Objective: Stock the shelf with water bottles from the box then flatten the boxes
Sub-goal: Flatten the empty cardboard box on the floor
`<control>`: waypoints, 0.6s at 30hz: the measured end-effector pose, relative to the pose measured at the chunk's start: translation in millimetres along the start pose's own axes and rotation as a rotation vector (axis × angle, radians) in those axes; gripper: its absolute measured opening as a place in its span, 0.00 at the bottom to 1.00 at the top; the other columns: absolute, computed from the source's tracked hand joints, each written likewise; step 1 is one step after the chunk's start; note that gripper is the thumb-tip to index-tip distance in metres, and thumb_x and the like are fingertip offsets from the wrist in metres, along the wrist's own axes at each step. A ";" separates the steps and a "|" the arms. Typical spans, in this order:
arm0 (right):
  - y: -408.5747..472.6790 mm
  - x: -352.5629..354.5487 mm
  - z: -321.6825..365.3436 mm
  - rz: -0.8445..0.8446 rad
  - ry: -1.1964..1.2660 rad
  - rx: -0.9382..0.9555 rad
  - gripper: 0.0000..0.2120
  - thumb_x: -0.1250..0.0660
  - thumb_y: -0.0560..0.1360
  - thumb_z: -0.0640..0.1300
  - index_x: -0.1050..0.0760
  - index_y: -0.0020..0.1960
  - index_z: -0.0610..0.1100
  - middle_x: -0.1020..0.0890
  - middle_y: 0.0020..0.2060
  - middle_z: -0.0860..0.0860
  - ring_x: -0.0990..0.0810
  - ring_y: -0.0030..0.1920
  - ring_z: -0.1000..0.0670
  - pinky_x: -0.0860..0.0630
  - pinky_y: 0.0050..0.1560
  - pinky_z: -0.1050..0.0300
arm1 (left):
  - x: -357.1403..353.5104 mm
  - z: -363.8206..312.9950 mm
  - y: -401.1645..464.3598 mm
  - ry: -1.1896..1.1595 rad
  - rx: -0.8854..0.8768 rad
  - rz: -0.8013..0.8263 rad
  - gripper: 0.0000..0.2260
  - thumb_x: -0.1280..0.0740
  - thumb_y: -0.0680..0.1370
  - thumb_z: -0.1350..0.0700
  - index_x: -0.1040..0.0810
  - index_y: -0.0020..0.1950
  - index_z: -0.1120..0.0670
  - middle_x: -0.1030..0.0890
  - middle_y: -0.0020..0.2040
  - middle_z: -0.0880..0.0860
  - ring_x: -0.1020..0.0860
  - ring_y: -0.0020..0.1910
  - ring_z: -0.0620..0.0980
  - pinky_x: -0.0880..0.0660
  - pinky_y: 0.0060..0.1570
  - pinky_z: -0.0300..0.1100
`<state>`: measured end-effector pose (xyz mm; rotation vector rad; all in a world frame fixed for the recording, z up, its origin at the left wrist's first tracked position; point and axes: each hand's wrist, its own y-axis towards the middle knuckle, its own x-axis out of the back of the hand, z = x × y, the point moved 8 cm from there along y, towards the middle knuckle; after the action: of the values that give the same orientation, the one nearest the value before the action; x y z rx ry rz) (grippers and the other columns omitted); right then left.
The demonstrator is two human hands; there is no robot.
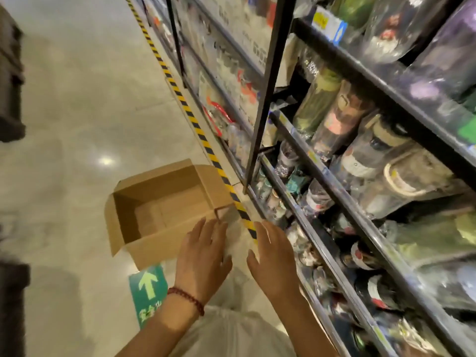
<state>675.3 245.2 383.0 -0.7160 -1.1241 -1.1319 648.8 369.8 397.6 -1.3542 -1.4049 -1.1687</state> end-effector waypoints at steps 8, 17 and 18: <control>2.9 -39.5 68.3 0.166 -0.035 0.155 0.29 0.19 0.56 0.40 0.22 0.56 0.36 0.18 0.51 0.40 0.18 0.51 0.39 0.20 0.47 0.46 | 10.6 81.5 -49.1 0.018 0.287 0.090 0.32 0.19 0.56 0.53 0.22 0.57 0.60 0.19 0.54 0.61 0.20 0.52 0.64 0.21 0.44 0.56; 82.0 -116.1 157.9 0.313 -0.044 0.273 0.28 0.20 0.56 0.41 0.21 0.54 0.39 0.18 0.49 0.43 0.18 0.50 0.40 0.19 0.44 0.46 | 6.3 220.3 -28.8 -0.011 0.449 0.146 0.27 0.21 0.61 0.51 0.21 0.56 0.58 0.19 0.52 0.57 0.20 0.50 0.59 0.21 0.47 0.52; 94.2 -129.2 164.0 0.325 -0.031 0.272 0.26 0.20 0.57 0.41 0.22 0.54 0.39 0.18 0.49 0.43 0.19 0.50 0.40 0.19 0.45 0.46 | -0.8 236.1 -21.7 -0.025 0.452 0.150 0.27 0.21 0.61 0.50 0.21 0.56 0.58 0.19 0.52 0.57 0.20 0.50 0.59 0.21 0.46 0.52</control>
<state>709.2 463.1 320.9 -0.6744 -1.1141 -0.6811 635.0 600.6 345.3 -1.1288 -1.4492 -0.6840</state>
